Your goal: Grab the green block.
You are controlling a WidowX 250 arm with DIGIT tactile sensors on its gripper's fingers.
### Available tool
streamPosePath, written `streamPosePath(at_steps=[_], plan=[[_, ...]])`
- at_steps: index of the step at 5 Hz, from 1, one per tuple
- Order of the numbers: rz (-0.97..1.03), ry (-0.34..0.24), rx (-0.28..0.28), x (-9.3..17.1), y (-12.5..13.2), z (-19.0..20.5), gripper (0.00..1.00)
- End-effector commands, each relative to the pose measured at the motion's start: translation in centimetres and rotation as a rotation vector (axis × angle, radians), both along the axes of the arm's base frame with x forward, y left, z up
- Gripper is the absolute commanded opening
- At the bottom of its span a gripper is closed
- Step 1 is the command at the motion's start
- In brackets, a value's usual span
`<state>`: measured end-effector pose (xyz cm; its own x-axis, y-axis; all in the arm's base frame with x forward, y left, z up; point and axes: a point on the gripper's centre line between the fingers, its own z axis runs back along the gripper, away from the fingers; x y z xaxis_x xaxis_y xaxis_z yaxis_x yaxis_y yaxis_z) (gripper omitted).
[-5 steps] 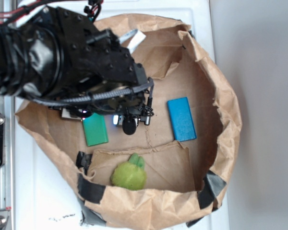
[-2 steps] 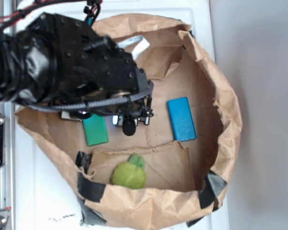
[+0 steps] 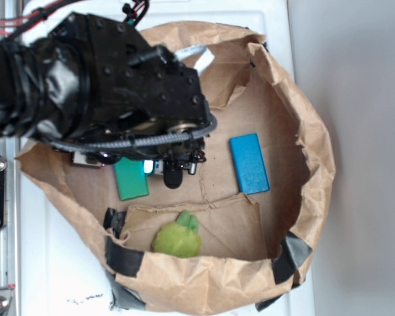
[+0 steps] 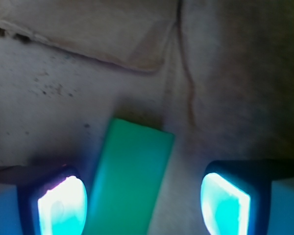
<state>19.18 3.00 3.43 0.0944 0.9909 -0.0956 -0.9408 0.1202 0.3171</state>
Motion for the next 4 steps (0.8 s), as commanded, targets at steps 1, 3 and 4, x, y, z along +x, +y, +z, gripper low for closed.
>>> streamPosePath(at_steps=[1, 3, 4], plan=[[0.032, -0.047, -0.018, 0.8, 0.2, 2.4, 1.0], [0.021, -0.038, -0.023, -0.5, -1.2, 0.8, 1.0], [0.065, -0.082, -0.052, 0.1, -1.0, 0.4, 1.0]])
